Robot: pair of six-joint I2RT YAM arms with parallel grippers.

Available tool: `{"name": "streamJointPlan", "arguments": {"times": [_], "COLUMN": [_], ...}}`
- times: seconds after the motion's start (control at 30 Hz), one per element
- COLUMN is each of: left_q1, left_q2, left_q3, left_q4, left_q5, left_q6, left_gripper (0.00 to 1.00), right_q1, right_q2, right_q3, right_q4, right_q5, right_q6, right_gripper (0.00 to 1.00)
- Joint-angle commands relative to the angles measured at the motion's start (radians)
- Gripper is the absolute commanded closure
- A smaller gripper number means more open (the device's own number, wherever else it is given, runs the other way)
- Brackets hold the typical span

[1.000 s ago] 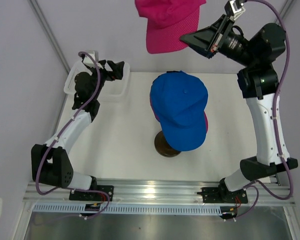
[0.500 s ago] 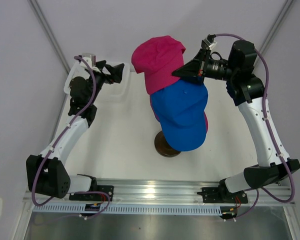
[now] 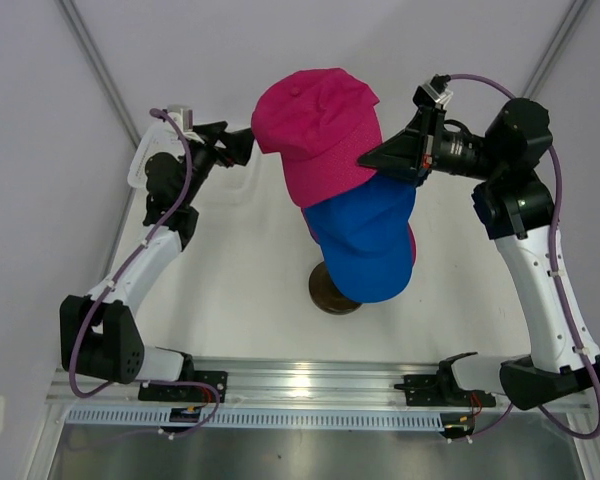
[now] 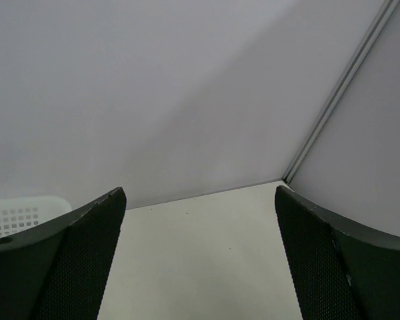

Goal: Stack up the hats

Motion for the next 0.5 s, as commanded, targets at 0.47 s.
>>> {"name": "streamJointPlan", "arguments": {"times": [0.47], "left_q1": [0.006], "left_q2": [-0.066], "left_q3": [-0.026], "left_q4": [0.057], "left_q5": [0.021], "left_q6": [0.024], "left_gripper": [0.06], "right_q1": [-0.096], "right_q2": [-0.223], "right_q3": [-0.267], "right_q4": [-0.053], "right_q5": [-0.116], "right_q6": [-0.023], "right_gripper": [1.00]}}
